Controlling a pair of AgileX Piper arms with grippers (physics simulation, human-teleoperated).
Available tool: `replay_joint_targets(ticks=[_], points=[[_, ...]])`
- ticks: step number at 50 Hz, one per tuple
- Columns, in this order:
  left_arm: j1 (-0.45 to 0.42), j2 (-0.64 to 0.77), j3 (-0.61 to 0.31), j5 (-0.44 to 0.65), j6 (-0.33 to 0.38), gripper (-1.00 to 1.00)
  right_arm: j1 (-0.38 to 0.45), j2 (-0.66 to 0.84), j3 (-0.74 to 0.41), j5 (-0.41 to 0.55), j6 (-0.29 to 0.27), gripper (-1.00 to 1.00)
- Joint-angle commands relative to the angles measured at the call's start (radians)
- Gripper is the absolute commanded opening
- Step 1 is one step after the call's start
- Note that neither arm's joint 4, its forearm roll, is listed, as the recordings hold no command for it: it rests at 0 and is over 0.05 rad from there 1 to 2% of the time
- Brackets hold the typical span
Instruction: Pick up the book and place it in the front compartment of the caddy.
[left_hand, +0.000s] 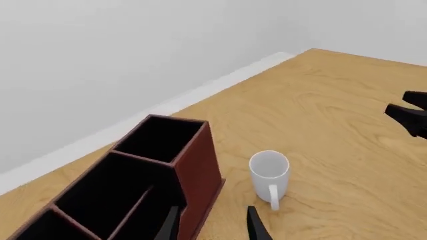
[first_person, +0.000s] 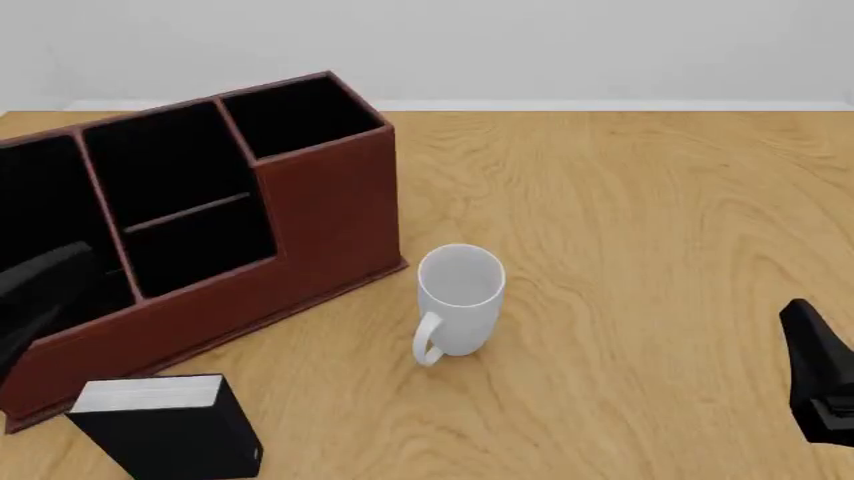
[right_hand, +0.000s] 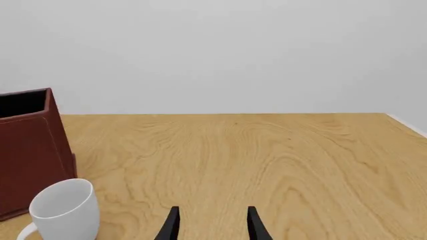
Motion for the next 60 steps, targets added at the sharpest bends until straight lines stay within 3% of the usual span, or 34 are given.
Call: replay_joint_targets(ticks=[1,18,40,60], points=[[-0.125,0.11,-0.112,0.09,0.053,1.0,0.0,0.005,0.001,-0.006,0.001,1.0],[-0.249,0.221,-0.184,0.248,0.159,1.0,0.0,0.006,0.001,-0.006,0.001,1.0],[-0.222,0.286,-0.151,0.326,0.33,1.0,0.001,-0.001,0.001,0.001,0.001,1.0],[-0.193,0.298,-0.103,0.366,0.378,1.0,0.001,0.01,0.003,-0.012,0.001,1.0]])
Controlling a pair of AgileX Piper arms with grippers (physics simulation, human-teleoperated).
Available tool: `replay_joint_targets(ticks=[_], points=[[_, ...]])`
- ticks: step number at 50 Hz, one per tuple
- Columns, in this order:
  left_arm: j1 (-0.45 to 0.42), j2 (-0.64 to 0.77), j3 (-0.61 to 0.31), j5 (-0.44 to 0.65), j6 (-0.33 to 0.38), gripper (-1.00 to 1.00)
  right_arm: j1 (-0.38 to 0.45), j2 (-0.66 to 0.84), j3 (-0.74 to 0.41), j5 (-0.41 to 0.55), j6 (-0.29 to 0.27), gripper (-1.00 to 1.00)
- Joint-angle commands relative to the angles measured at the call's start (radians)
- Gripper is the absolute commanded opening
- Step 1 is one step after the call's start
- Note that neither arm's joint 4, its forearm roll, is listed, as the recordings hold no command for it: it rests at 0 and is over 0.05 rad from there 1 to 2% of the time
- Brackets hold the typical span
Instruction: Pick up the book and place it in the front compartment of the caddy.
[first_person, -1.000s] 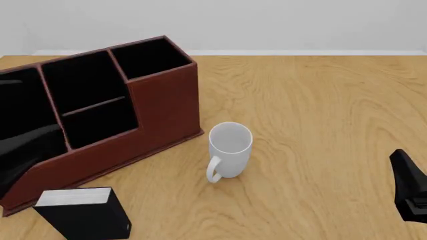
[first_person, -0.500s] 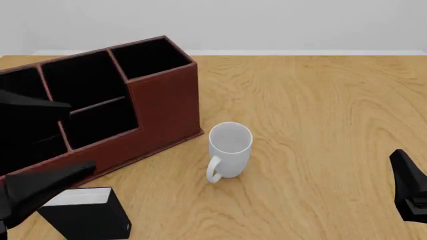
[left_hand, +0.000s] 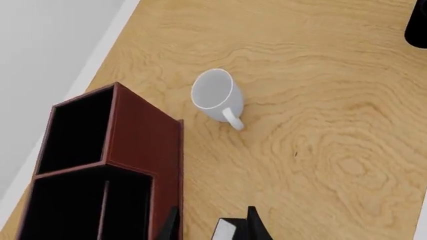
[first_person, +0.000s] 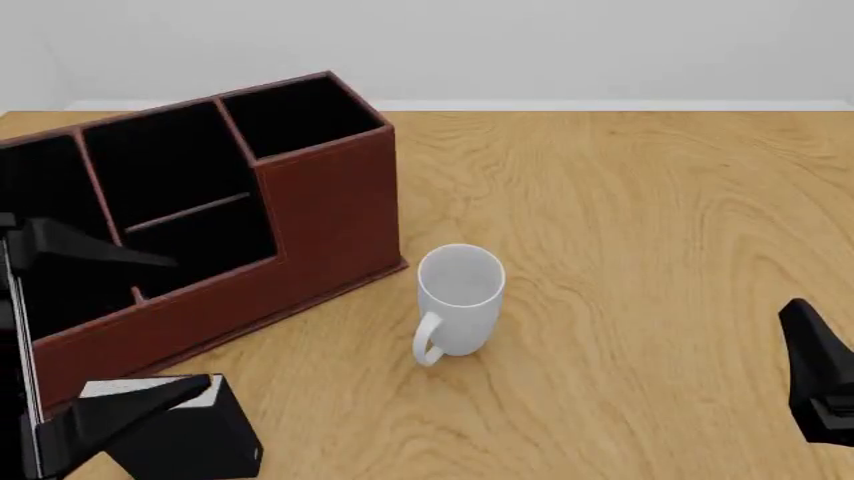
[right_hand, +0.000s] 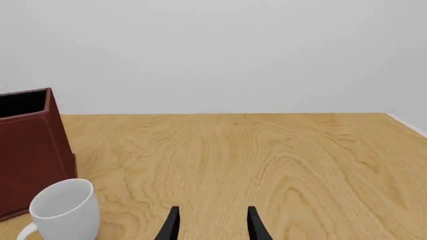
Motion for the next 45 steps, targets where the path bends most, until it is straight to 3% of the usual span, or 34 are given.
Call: replay_joint_targets(ticks=[1,27,45], points=[[0.022,0.01,0.035,0.016,0.037,1.0,0.0,0.006,0.001,-0.006,0.0,1.0],[0.081,0.053,0.15,-0.055,0.043,1.0,0.001,0.01,0.0,-0.01,0.0,1.0],[0.149,0.104,0.234,-0.126,0.087,1.0,0.001,0.012,0.0,-0.013,0.0,1.0]])
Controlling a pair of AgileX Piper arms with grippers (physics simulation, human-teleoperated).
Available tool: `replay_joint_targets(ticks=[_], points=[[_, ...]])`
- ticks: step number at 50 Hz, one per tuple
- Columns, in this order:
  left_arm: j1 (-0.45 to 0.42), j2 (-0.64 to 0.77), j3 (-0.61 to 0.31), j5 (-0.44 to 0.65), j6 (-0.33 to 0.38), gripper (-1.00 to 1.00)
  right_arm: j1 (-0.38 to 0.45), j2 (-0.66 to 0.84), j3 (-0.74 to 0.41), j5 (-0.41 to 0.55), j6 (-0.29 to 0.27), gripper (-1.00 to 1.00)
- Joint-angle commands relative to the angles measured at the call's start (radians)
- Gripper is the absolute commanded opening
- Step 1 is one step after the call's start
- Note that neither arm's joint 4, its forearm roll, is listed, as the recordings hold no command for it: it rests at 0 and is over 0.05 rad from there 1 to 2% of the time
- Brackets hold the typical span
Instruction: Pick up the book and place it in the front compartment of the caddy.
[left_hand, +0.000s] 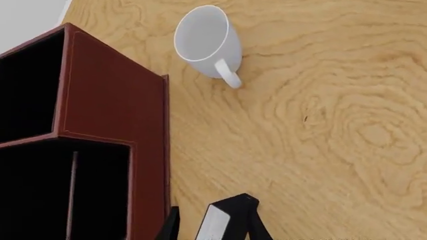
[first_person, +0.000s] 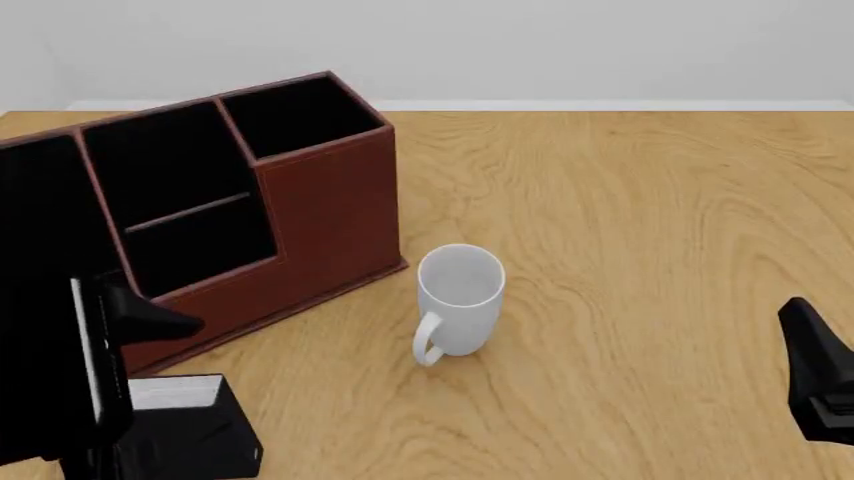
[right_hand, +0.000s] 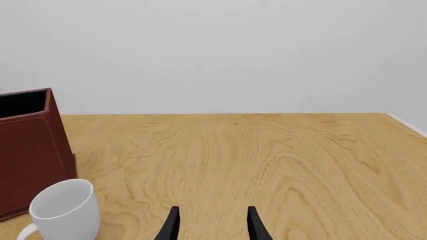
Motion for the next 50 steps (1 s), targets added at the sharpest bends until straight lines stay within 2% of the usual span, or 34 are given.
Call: replay_joint_targets(ticks=[1,20,33,42,43,45,50], points=[[0.043,0.031,0.054,-0.046,0.031,1.0,0.0,0.0,0.0,0.0,0.0,1.0],[0.096,0.065,0.115,-0.08,0.067,1.0,0.0,-0.001,0.001,0.001,0.0,1.0],[0.163,0.091,0.164,-0.113,0.14,1.0,0.0,-0.002,0.001,0.001,0.0,1.0],[0.169,0.097,0.181,-0.134,0.163,1.0,0.0,-0.001,0.001,0.001,0.0,1.0],[0.153,0.085,0.171,-0.129,0.15,-1.0,0.0,-0.001,0.001,0.001,0.0,1.0],[0.112,0.052,0.153,-0.094,0.133,-1.0,0.0,-0.002,0.001,0.001,0.0,1.0],[0.086,0.022,0.106,-0.077,0.115,-1.0,0.0,-0.001,0.001,0.001,0.0,1.0]])
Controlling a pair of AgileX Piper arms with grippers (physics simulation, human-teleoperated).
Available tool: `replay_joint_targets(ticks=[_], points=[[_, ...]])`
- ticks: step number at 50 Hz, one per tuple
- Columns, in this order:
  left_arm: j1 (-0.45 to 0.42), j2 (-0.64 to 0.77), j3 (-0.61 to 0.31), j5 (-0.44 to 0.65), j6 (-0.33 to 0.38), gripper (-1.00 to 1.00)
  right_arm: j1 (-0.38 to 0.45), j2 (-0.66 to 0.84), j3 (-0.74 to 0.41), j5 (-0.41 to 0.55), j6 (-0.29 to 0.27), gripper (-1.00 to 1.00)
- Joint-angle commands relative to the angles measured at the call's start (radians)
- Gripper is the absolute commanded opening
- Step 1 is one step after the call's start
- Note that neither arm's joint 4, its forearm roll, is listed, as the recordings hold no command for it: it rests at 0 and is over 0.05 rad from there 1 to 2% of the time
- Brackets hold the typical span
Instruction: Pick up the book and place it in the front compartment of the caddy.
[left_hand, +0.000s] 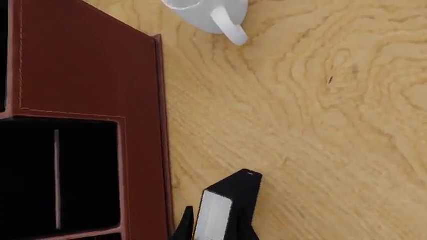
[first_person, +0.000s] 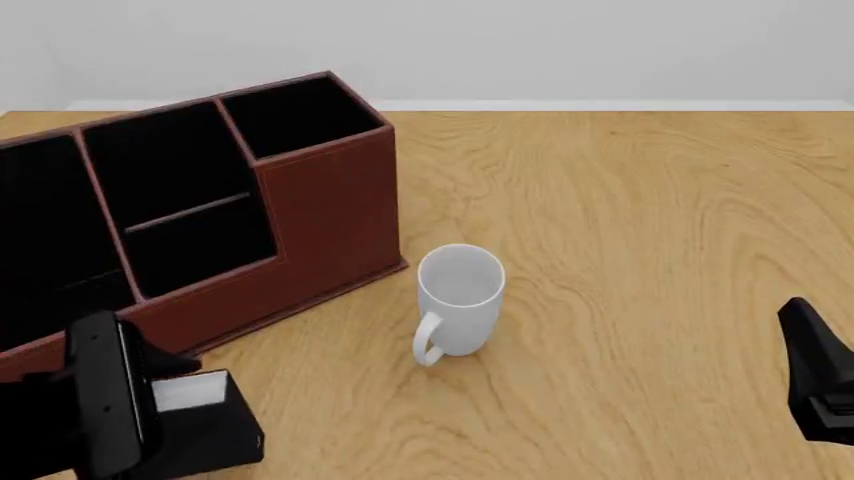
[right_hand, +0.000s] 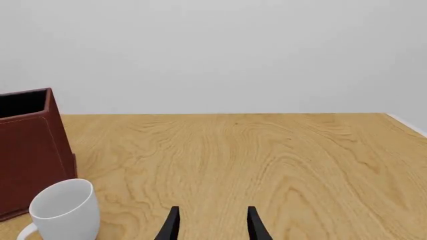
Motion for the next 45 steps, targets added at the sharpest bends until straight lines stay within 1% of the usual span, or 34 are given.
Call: replay_joint_targets(ticks=[1,3,4,6,11,13,14,16,20,26,29,34,36,37,39,41,45], points=[[-0.043,-0.057,-0.041,0.028,0.013,-1.0,0.0,0.0,0.0,0.0,0.0,1.0],[-0.053,-0.055,-0.056,0.035,-0.002,-1.0,0.0,0.0,0.0,0.0,0.0,1.0],[-0.055,-0.077,-0.052,0.033,0.02,-1.0,0.0,0.0,0.0,0.0,0.0,1.0],[-0.062,-0.074,-0.065,0.046,0.005,-1.0,0.0,0.0,0.0,0.0,0.0,1.0],[-0.066,-0.126,-0.09,0.06,0.037,-1.0,0.0,0.0,0.0,0.0,0.0,1.0],[-0.068,-0.129,-0.105,0.07,0.029,-1.0,0.0,0.0,0.0,0.0,0.0,1.0],[-0.064,-0.151,-0.109,0.068,0.05,-1.0,0.0,0.0,0.0,0.0,0.0,1.0],[-0.074,-0.15,-0.134,0.092,0.035,-1.0,0.0,0.0,0.0,0.0,0.0,1.0],[-0.061,-0.177,-0.157,0.111,0.069,-1.0,0.0,-0.001,0.0,0.0,0.0,1.0],[-0.028,-0.178,-0.235,0.155,0.099,-1.0,0.0,0.0,0.0,0.0,0.0,1.0],[0.023,-0.166,-0.285,0.168,0.135,-1.0,0.0,0.0,0.0,0.0,0.0,1.0],[0.038,-0.129,-0.387,0.209,0.147,-1.0,0.0,0.0,0.0,0.0,0.0,1.0],[0.044,-0.103,-0.428,0.218,0.142,-1.0,0.0,0.0,0.0,0.0,0.0,1.0],[0.05,-0.098,-0.444,0.211,0.158,-1.0,0.0,0.0,0.0,0.0,0.0,1.0],[0.052,-0.077,-0.476,0.221,0.157,-1.0,0.0,0.0,0.0,0.0,0.0,1.0],[0.073,-0.064,-0.491,0.212,0.18,-1.0,0.0,0.0,0.0,0.0,0.0,1.0],[0.096,-0.021,-0.546,0.213,0.192,-1.0,0.0,0.0,0.0,0.0,0.0,1.0]])
